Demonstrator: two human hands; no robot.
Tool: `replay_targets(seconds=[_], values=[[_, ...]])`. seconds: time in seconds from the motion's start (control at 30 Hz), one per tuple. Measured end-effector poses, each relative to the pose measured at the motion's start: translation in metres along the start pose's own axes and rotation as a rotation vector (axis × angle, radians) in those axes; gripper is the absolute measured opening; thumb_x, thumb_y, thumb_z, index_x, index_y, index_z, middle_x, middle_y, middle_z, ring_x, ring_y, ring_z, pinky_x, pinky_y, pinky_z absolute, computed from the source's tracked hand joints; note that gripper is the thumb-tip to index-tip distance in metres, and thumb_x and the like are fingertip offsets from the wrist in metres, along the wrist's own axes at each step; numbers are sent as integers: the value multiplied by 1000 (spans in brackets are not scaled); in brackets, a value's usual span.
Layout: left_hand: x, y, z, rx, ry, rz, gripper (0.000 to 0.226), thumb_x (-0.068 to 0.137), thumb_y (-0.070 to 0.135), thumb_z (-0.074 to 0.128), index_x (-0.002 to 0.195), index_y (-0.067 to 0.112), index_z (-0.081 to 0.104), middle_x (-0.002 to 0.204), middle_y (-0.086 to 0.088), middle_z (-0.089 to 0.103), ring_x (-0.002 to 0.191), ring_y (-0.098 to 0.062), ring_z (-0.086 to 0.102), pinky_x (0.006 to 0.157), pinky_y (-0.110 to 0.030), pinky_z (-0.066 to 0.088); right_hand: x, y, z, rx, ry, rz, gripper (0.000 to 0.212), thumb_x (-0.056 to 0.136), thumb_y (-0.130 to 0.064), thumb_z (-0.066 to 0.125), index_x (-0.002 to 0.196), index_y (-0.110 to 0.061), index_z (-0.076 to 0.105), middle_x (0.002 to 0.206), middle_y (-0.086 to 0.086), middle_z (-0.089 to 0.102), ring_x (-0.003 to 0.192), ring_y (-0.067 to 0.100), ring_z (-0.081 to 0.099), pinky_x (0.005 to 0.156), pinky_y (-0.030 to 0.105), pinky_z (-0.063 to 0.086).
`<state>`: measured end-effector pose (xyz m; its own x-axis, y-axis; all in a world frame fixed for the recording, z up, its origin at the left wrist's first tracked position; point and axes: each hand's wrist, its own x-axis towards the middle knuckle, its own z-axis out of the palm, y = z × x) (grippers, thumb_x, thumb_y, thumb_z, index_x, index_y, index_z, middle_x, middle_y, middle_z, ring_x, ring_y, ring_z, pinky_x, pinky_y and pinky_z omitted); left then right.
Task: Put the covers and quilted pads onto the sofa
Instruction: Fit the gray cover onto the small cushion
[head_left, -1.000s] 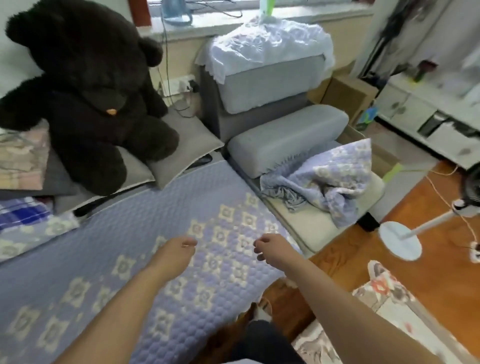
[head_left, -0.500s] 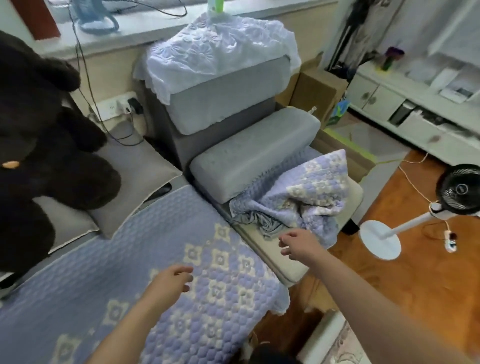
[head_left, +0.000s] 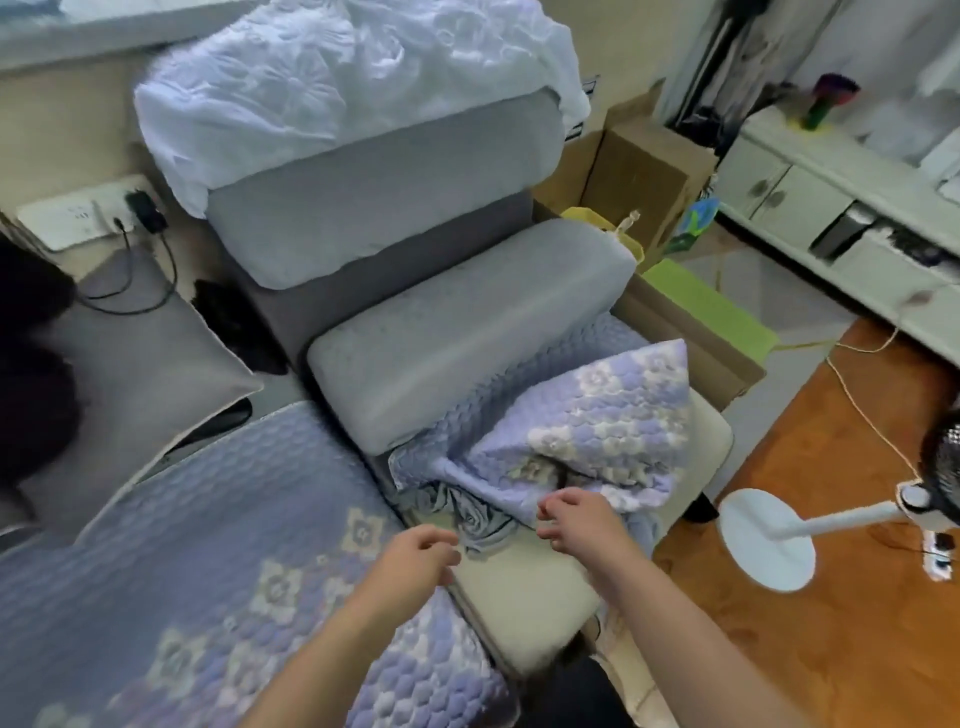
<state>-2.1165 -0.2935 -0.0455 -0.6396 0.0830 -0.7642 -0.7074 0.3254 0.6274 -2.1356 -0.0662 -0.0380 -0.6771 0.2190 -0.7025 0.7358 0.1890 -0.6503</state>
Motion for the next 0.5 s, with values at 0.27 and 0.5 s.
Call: replay_targets(seconds=[0.27,0.5], values=[[61,45,131,-318,222,-292,39,64,29,51,98,18,66,78,-5,67,62,-20,59,65,-28,45,176,-48,-70,-417,-192,-15,20,78,-22,49,60,-20,56,63,11,57,65,22,51,58,36,39],[108,133,134,-165,414,-191,28,96,13,52,123,23,57,113,-1,65,83,-17,64,67,-29,45,260,-161,-97,-639,-130,-321,26,92,-16,52,112,-13,69,116,12,67,108,32,63,93,37,49]])
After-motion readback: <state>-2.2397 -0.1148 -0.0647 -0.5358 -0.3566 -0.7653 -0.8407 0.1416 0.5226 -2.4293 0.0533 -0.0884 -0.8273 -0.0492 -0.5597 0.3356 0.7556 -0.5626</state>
